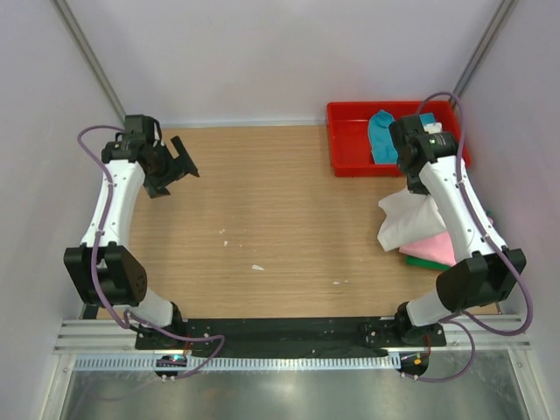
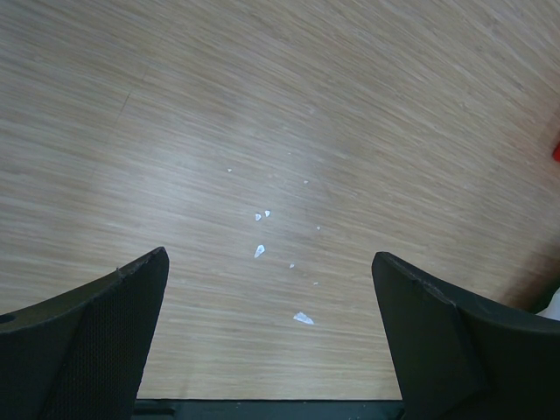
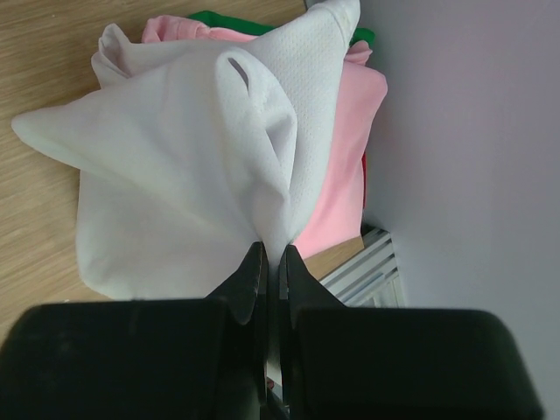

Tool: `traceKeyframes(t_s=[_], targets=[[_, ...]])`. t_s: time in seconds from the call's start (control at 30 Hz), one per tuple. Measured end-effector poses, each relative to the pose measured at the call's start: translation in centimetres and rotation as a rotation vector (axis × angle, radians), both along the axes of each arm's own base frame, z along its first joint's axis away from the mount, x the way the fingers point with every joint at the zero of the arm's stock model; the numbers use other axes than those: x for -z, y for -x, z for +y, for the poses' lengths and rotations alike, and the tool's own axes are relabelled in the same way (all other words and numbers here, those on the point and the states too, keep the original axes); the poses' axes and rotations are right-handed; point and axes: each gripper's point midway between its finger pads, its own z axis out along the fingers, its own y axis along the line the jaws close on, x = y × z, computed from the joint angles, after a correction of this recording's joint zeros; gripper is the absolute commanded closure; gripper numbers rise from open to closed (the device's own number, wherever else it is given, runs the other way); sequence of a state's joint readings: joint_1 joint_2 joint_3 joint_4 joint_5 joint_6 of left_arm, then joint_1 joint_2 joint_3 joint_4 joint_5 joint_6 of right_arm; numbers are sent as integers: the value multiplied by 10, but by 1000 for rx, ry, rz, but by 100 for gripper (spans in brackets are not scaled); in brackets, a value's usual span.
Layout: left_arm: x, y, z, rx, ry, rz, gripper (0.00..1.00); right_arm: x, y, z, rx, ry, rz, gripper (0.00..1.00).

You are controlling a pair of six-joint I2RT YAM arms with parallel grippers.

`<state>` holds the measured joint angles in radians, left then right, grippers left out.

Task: Fold and stack the t-shirts
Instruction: Neatly place the folded tshirt to the corner

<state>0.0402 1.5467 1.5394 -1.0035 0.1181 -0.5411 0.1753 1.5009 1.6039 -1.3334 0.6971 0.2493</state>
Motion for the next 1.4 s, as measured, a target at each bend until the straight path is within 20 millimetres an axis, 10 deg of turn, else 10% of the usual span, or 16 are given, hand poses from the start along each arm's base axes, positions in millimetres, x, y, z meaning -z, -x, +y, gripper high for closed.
traceKeyframes(t_s=[0.43, 0.73, 1.4], targets=[[3, -1, -1, 4, 6, 10, 0, -13, 19, -43, 73, 67, -41, 99], [13, -3, -1, 8, 5, 39, 0, 42, 41, -85, 93, 163, 87, 99], [7, -26, 1, 24, -8, 30, 0, 54, 11, -140, 83, 242, 80, 99]])
